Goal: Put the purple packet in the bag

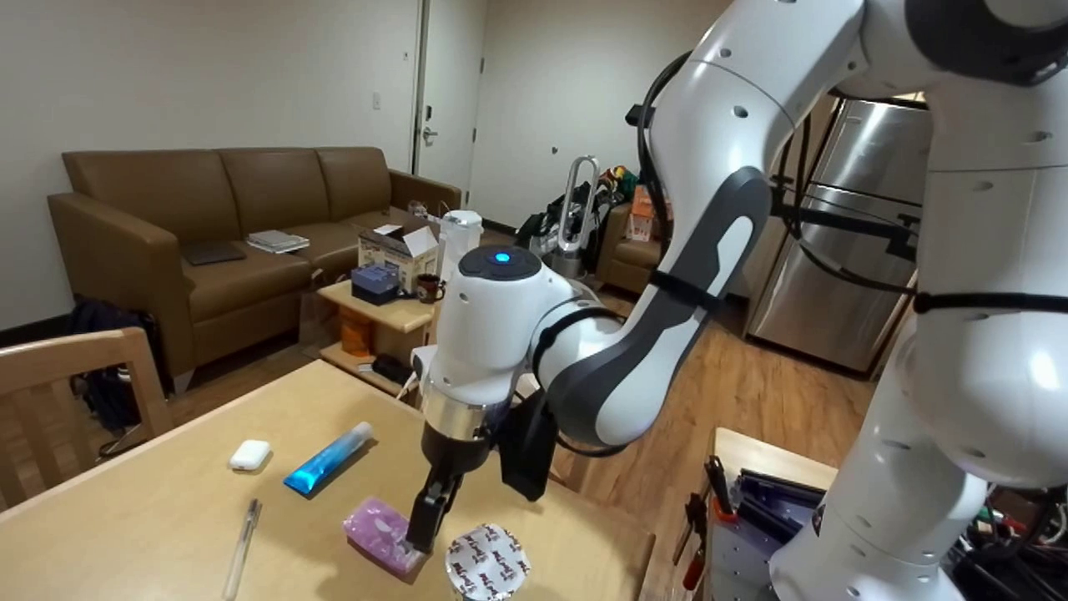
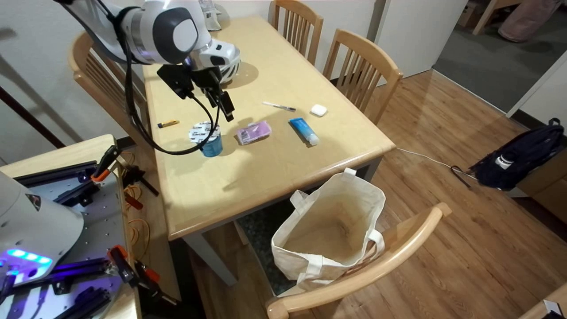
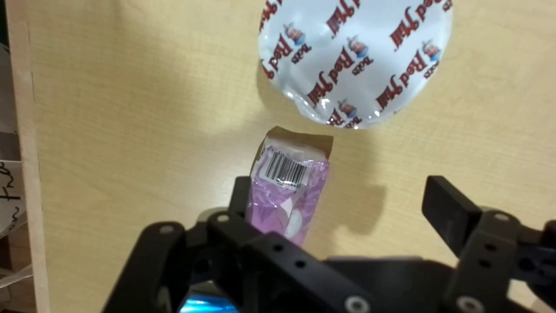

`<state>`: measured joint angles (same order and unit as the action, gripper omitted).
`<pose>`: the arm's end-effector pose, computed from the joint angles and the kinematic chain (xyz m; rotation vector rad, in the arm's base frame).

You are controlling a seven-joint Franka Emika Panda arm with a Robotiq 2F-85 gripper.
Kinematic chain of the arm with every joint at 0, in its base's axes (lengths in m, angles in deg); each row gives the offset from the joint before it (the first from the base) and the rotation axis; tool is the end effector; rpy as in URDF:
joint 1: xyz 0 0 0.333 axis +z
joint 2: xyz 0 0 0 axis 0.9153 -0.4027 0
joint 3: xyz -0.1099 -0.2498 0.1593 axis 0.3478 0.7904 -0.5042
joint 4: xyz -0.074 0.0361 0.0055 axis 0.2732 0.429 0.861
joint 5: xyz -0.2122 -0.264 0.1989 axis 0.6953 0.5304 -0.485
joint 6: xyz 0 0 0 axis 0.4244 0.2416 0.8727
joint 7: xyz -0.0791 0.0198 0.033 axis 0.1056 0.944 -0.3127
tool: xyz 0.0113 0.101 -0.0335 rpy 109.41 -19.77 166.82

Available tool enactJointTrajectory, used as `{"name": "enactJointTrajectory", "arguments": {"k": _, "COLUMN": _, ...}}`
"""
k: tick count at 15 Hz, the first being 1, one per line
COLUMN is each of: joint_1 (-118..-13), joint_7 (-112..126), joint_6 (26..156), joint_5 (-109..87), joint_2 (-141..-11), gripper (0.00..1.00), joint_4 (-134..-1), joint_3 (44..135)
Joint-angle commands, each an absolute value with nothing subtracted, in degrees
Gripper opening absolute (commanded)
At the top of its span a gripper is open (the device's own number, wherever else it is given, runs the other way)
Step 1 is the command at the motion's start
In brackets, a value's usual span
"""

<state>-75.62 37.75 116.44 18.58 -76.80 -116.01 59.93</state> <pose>0.4515 0.1672 0.1955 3.0867 0.2637 0.1802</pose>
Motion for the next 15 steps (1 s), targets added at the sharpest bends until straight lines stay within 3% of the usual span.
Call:
{"name": "enactJointTrajectory", "arguments": {"k": 1, "joint_1": -75.67, "joint_7": 36.16, "joint_6": 114.12, "joint_5": 18.07, "joint_2": -79.10, "gripper": 1.00, "joint_4": -113.20, "joint_3": 59.76}}
{"name": "enactJointTrajectory", "arguments": {"k": 3, "joint_1": -76.30, "joint_7": 34.43, "joint_6": 112.84, "joint_5": 17.79, "joint_2": -81.36, "gripper": 1.00, "joint_4": -110.91, "joint_3": 59.89}}
{"name": "enactJointTrajectory", "arguments": {"k": 4, "joint_1": -68.34, "joint_7": 27.19, "joint_6": 113.26, "joint_5": 9.62, "joint_2": -81.22, "gripper": 1.00, "joint_4": -110.21, "joint_3": 67.48}}
{"name": "enactJointTrajectory", "arguments": {"k": 5, "joint_1": -76.71, "joint_7": 28.54, "joint_6": 111.56, "joint_5": 13.92, "joint_2": -84.09, "gripper": 1.00, "joint_4": -108.30, "joint_3": 60.25}}
{"name": "enactJointTrajectory", "arguments": {"k": 10, "joint_1": -80.97, "joint_7": 12.19, "joint_6": 106.80, "joint_5": 5.95, "joint_2": -91.54, "gripper": 1.00, "joint_4": -102.16, "joint_3": 56.57}}
{"name": "enactJointTrajectory", "arguments": {"k": 11, "joint_1": -74.05, "joint_7": 5.95, "joint_6": 107.84, "joint_5": -1.66, "joint_2": -90.89, "gripper": 1.00, "joint_4": -101.73, "joint_3": 62.81}}
{"name": "enactJointTrajectory", "arguments": {"k": 15, "joint_1": -69.06, "joint_7": 1.44, "joint_6": 107.13, "joint_5": -8.87, "joint_2": -90.15, "gripper": 1.00, "joint_4": -101.54, "joint_3": 67.93}}
